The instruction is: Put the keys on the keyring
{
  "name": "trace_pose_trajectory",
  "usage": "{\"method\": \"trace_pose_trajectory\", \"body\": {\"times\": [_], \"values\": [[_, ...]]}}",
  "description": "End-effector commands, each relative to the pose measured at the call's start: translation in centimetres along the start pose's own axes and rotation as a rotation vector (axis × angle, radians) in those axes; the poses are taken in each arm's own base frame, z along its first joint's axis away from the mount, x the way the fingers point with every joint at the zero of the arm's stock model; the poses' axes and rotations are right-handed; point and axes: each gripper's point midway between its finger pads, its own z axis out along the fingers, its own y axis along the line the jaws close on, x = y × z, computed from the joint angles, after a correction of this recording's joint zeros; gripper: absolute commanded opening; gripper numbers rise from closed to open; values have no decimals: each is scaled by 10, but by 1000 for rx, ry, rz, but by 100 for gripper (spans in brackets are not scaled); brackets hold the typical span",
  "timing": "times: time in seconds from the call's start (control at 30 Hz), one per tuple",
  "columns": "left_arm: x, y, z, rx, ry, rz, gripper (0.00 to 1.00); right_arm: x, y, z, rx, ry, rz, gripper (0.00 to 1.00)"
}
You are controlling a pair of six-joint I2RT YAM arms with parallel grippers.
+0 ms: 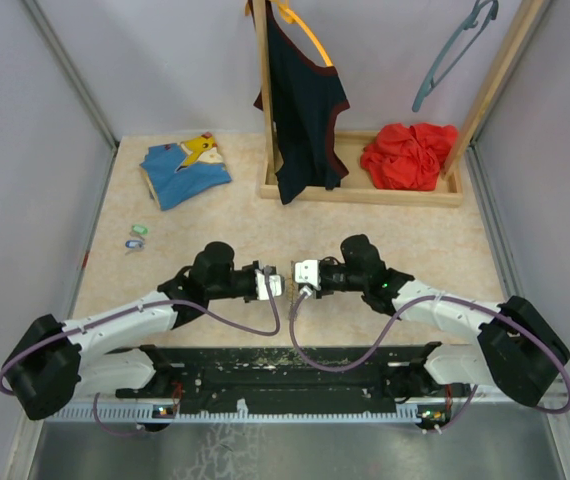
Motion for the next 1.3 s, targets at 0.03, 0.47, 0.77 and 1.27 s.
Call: {"method": "trace_pose_trajectory", "body": {"times": [0.03,0.47,0.77,1.27], "values": [[-14,4,2,7,-32,11,0,-27,-16,3,16,-66,-51,0],[-12,6,2,-8,-19,7,0,-27,-14,4,0,-68,-51,0],[-9,8,1,-20,1,4,0,-25,-14,3,9,-62,-51,0],[-13,5,2,-2,-23,7,0,-27,-13,4,-2,-71,-49,0]]}}
